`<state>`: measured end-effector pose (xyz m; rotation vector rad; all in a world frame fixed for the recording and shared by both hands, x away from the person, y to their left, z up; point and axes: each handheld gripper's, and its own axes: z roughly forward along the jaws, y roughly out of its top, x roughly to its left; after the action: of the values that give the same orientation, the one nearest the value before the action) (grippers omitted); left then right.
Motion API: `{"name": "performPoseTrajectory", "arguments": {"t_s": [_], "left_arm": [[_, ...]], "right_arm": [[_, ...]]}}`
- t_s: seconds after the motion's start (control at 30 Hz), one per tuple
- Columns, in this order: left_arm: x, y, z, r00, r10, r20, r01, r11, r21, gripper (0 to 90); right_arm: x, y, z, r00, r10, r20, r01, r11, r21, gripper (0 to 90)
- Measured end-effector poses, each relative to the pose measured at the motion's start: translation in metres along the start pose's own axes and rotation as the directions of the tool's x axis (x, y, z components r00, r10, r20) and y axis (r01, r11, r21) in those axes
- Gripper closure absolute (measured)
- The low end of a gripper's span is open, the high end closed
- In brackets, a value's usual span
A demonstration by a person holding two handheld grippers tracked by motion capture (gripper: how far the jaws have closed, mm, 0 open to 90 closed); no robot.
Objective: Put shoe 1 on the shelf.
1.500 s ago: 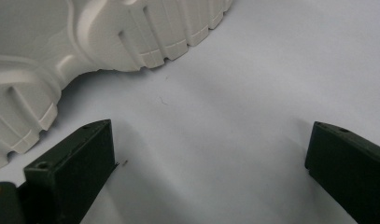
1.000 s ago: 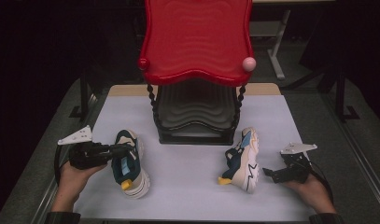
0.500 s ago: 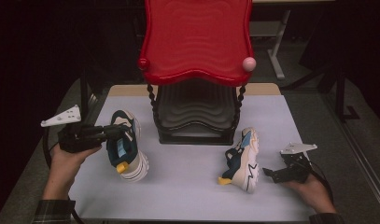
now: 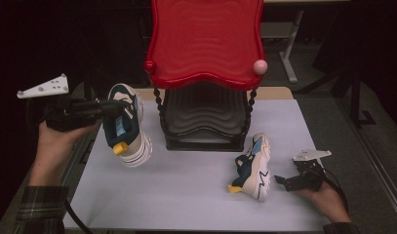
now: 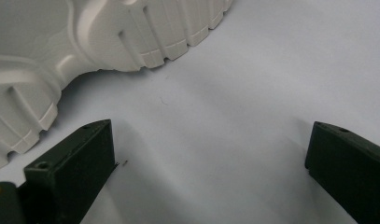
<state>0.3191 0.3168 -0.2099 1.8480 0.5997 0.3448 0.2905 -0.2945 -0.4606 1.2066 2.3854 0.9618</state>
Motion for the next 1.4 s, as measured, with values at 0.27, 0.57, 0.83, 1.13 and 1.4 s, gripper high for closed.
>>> {"name": "performPoseTrajectory", "arguments": {"t_s": [0.27,0.57,0.83,1.13,1.4], "left_arm": [[0.000,0.043,-0.005,0.9974,0.071,-0.003,-0.071,0.9973,-0.018,74.0],[0.006,0.104,-0.019,0.9880,0.154,-0.017,-0.155,0.9860,-0.062,74.3],[0.012,0.147,-0.013,0.9772,0.212,0.002,-0.211,0.9736,-0.086,74.4],[0.017,0.181,0.012,0.9641,0.263,0.037,-0.258,0.9610,-0.099,74.7],[0.024,0.208,0.056,0.9490,0.311,0.053,-0.306,0.9483,-0.084,74.9]], "right_arm": [[0.000,0.000,0.000,1.0000,0.003,0.002,-0.003,1.000,-0.001,0.8],[0.000,0.000,0.000,1.0000,0.000,0.004,0.000,1.000,0.000,0.8],[0.000,0.000,0.000,1.0000,0.000,0.002,0.000,1.000,0.001,0.8],[0.000,0.000,0.000,1.0000,-0.001,0.003,0.001,1.000,0.001,0.8],[0.000,0.000,0.000,1.0000,0.000,0.003,0.000,1.000,0.000,0.8]]}}
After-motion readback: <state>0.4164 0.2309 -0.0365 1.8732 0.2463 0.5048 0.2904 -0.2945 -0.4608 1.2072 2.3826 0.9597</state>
